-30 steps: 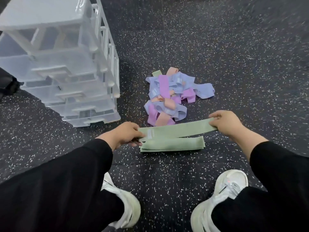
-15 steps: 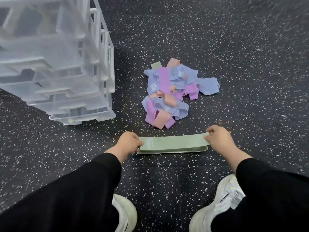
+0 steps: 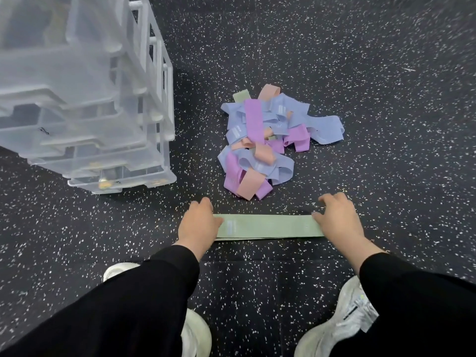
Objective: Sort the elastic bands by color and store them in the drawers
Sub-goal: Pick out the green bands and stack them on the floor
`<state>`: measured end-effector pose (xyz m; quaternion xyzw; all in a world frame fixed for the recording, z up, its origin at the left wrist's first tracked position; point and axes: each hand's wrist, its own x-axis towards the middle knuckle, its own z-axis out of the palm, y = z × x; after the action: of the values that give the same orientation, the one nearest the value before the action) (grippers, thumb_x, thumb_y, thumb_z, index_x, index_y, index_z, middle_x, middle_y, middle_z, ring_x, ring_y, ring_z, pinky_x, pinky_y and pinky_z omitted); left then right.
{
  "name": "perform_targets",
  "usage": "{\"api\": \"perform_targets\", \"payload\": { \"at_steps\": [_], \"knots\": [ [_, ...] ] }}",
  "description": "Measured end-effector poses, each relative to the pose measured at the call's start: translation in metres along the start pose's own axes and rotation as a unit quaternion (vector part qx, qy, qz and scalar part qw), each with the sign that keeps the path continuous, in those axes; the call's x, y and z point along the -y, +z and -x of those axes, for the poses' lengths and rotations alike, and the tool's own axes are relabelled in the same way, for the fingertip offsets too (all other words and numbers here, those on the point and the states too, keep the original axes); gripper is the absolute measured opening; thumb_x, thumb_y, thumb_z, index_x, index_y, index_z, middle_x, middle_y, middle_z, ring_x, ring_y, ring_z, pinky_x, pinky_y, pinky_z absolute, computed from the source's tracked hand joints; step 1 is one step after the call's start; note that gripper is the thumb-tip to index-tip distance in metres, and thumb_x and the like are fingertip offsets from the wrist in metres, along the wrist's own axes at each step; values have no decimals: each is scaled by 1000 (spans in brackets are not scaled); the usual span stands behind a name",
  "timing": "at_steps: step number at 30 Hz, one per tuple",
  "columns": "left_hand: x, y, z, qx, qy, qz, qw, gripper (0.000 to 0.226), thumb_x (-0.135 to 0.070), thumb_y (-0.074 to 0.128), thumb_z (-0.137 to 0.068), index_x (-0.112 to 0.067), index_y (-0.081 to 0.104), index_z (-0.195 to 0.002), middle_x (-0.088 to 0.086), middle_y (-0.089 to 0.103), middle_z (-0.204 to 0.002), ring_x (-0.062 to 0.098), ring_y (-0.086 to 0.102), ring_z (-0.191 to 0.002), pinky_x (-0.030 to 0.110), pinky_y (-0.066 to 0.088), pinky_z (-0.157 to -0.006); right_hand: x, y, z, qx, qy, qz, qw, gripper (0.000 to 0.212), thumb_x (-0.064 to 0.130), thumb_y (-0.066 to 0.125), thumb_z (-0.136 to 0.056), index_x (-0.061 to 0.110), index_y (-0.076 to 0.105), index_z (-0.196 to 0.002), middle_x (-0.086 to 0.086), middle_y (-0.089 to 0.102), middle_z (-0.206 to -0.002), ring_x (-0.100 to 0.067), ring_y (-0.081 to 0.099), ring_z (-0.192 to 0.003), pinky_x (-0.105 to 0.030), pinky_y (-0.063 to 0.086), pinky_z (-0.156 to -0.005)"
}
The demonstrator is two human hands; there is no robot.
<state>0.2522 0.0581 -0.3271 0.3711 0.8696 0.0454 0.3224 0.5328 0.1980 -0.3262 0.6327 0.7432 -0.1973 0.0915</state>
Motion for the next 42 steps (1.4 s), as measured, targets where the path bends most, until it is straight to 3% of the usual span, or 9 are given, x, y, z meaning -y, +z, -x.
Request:
{"api": "perform_targets", "payload": {
  "at_steps": [6, 10, 15, 22, 26, 30, 33, 36, 42],
  "knots": [
    [-23, -2, -6, -53, 120, -63, 989, 32, -37, 55, -99, -15, 59, -121, 7, 57, -117, 29, 59, -104, 46, 52, -88, 30, -4, 1, 10, -100, -39, 994, 34, 38, 59, -98, 19, 62, -126, -1, 55, -131, -23, 53, -116, -47, 47, -98],
    [-40, -9, -14, -49, 173, -101, 979, 31, -38, 52, -99, -15, 60, -120, 7, 57, -114, 30, 57, -106, 44, 50, -87, 49, -9, -7, 32, -125, -76, 989, 33, 34, 58, -99, 15, 62, -126, -2, 56, -130, -23, 57, -110, -39, 48, -94],
    [-47, -23, -31, -64, 208, -128, 968, 28, -35, 48, -100, -16, 60, -117, 6, 57, -113, 29, 57, -104, 40, 47, -83, 72, -22, -30, 32, -134, -91, 986, 30, 31, 58, -98, 13, 64, -122, -7, 59, -121, -26, 61, -97, -39, 51, -85],
    [-51, -46, -69, -59, 205, -166, 963, 30, -35, 45, -101, -15, 58, -118, 7, 56, -116, 31, 55, -109, 42, 46, -86, 107, -39, -79, 43, -154, -78, 984, 37, 22, 49, -103, 13, 56, -138, -12, 58, -138, -32, 57, -121, -36, 44, -96],
    [-53, -51, -89, -55, 209, -166, 962, 30, -32, 44, -99, -14, 59, -118, 8, 55, -115, 31, 55, -107, 43, 47, -86, 121, -37, -117, 68, -155, -43, 985, 41, 19, 45, -105, 15, 50, -145, -13, 58, -140, -31, 58, -122, -34, 45, -95],
    [-59, -51, -106, -63, 222, -165, 959, 29, -35, 44, -101, -17, 59, -118, 6, 56, -114, 29, 55, -104, 41, 46, -83, 128, -26, -154, 84, -163, 12, 983, 38, 20, 44, -102, 20, 51, -140, -11, 55, -142, -35, 53, -122, -48, 46, -100],
    [-63, -47, -118, -71, 239, -161, 955, 24, -31, 45, -101, -17, 59, -114, 5, 57, -113, 28, 55, -100, 42, 48, -81, 131, -19, -168, 103, -173, 92, 975, 41, 31, 36, -105, 27, 44, -146, -5, 44, -150, -37, 47, -126, -51, 44, -101],
    [-65, -42, -126, -71, 245, -148, 955, 25, -33, 45, -101, -18, 59, -114, 4, 56, -113, 28, 55, -101, 42, 47, -80, 136, -12, -169, 65, -170, 153, 971, 41, 40, 33, -106, 32, 42, -145, -5, 44, -145, -34, 44, -125, -52, 42, -100],
    [-60, -38, -130, -69, 242, -152, 956, 25, -34, 46, -102, -17, 59, -114, 4, 55, -114, 27, 54, -101, 42, 45, -79, 151, 0, -163, 15, -117, 203, 972, 44, 19, 50, -96, 21, 47, -140, -10, 48, -133, -34, 48, -120, -51, 43, -93]
  ]
}}
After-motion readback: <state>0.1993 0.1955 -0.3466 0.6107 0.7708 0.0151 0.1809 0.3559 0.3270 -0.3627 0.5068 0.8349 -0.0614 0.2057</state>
